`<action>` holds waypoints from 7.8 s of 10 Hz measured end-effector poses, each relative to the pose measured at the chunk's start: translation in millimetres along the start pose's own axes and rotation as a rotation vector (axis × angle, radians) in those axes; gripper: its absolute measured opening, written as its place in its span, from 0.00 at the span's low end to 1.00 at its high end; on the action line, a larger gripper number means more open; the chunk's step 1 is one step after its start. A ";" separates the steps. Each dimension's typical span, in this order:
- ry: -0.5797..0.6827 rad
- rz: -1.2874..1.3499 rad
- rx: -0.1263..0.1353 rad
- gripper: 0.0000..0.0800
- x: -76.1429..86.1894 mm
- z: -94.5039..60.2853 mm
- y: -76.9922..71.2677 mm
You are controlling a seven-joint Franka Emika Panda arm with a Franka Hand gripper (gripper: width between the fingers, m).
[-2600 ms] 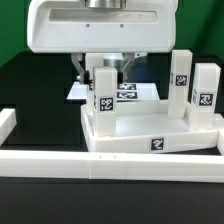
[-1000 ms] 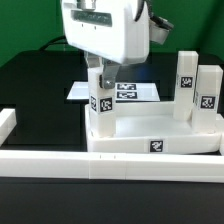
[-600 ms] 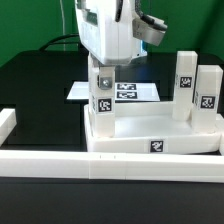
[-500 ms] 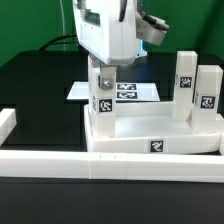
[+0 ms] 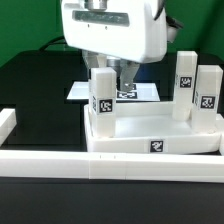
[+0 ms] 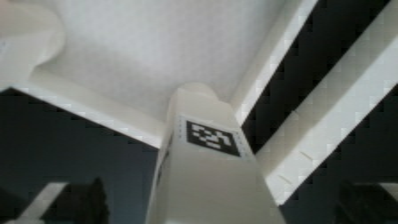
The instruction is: Assemble desk
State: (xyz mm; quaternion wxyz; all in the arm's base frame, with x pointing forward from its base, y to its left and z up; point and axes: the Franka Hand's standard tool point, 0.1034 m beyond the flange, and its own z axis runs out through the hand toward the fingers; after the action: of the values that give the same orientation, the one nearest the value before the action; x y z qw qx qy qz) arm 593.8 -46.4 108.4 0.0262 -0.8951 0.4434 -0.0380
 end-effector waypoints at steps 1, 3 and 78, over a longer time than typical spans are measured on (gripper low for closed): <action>0.000 -0.085 -0.001 0.81 0.2 0.3 0.7; 0.000 -0.223 -0.001 0.81 0.4 0.4 1.0; -0.004 -0.388 -0.078 0.37 16.3 -0.1 23.1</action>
Offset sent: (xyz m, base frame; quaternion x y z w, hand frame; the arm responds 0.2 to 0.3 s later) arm 0.0000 0.0000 0.0000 0.0000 0.0000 -0.1296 0.9916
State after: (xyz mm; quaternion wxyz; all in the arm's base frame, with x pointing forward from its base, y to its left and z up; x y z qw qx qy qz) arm 585.3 -73.4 107.4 -0.0154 -0.9642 0.2637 -0.0235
